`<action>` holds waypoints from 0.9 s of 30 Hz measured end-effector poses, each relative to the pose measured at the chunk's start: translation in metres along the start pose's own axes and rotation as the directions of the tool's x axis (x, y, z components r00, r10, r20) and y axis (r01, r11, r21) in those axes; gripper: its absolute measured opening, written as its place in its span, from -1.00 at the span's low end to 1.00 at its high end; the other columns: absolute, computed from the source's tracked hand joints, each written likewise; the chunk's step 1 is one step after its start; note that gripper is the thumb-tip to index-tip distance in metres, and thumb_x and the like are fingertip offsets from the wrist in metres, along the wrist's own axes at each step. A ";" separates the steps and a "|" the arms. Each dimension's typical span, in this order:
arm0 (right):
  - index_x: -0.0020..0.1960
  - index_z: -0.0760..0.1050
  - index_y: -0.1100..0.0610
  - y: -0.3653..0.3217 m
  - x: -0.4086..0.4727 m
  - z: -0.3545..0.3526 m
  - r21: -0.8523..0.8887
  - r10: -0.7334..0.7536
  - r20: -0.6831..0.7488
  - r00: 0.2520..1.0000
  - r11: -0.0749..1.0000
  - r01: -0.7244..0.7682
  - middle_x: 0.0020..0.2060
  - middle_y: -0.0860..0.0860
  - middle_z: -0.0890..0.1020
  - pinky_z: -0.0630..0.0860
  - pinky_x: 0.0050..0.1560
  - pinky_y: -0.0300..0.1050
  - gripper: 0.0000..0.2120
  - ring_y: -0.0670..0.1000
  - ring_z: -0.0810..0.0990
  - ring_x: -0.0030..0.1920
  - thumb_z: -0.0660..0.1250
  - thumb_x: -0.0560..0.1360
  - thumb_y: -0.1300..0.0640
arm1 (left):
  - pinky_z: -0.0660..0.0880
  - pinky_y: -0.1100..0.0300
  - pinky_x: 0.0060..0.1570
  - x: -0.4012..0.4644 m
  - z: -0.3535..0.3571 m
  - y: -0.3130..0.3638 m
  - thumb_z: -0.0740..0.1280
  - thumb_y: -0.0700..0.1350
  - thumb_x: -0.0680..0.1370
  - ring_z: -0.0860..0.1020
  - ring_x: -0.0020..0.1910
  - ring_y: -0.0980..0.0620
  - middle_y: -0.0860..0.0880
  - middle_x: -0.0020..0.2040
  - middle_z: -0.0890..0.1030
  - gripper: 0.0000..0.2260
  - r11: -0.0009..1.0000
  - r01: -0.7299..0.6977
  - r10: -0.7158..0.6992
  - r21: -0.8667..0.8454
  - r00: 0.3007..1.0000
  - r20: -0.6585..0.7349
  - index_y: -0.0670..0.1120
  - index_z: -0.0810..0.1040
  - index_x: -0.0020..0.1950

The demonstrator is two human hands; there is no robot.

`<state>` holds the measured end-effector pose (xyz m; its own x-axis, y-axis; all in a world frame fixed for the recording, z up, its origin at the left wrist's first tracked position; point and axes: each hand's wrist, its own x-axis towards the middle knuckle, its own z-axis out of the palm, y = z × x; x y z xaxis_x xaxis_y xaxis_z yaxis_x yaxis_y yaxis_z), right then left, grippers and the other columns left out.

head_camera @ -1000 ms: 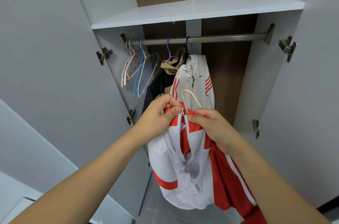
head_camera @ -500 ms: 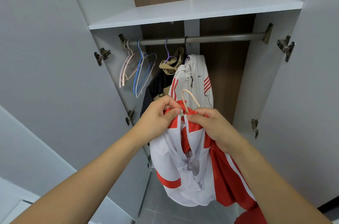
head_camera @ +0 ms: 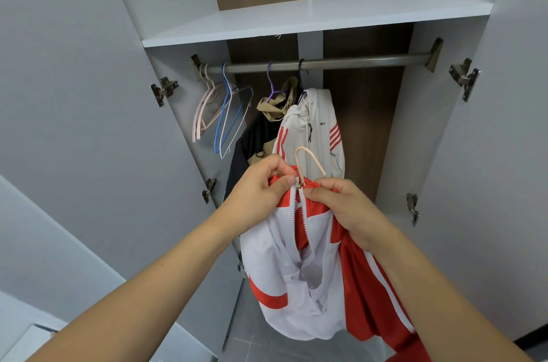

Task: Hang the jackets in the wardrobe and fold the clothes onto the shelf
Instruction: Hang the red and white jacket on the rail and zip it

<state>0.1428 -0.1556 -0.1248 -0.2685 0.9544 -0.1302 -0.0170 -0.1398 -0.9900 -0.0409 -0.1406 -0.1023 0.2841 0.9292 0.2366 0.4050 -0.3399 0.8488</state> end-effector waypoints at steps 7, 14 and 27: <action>-0.08 0.71 -0.01 0.002 0.000 -0.003 0.003 -0.007 -0.006 1.000 1.000 0.007 -0.11 0.01 0.73 0.64 -0.06 -0.18 -0.85 0.02 0.72 -0.08 0.37 0.55 0.04 | 0.61 0.20 -0.03 0.000 0.000 0.000 0.34 -0.13 0.62 0.66 -0.08 0.13 0.12 -0.08 0.68 -0.90 0.999 -0.014 0.010 0.043 0.996 0.093 0.04 0.57 -0.07; 0.00 0.67 0.08 0.000 0.003 -0.008 -0.033 0.023 0.058 0.998 0.999 -0.021 -0.07 0.03 0.73 0.61 0.10 -0.06 -0.86 0.02 0.71 -0.03 0.36 0.56 0.06 | 0.50 0.33 -0.15 -0.001 -0.003 0.000 0.36 -0.18 0.60 0.63 -0.18 0.19 0.10 -0.16 0.68 -0.90 1.000 0.011 -0.011 -0.002 0.996 0.089 -0.01 0.58 -0.08; -0.03 0.66 0.18 0.010 0.010 0.006 0.317 -0.012 -0.125 0.992 0.947 0.051 -0.05 0.16 0.72 0.61 -0.04 -0.08 -0.89 0.12 0.71 -0.04 0.35 0.55 0.21 | 0.37 0.10 0.14 -0.006 0.006 -0.002 0.25 -0.09 0.61 0.52 0.07 0.04 0.12 0.06 0.64 -0.87 0.712 -0.275 0.390 0.646 0.920 -0.039 -0.06 0.57 -0.07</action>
<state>0.1343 -0.1487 -0.1361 -0.1462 0.9815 -0.1239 -0.3354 -0.1670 -0.9272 -0.0385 -0.1460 -0.1084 0.3858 0.7278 0.5670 0.7714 -0.5916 0.2344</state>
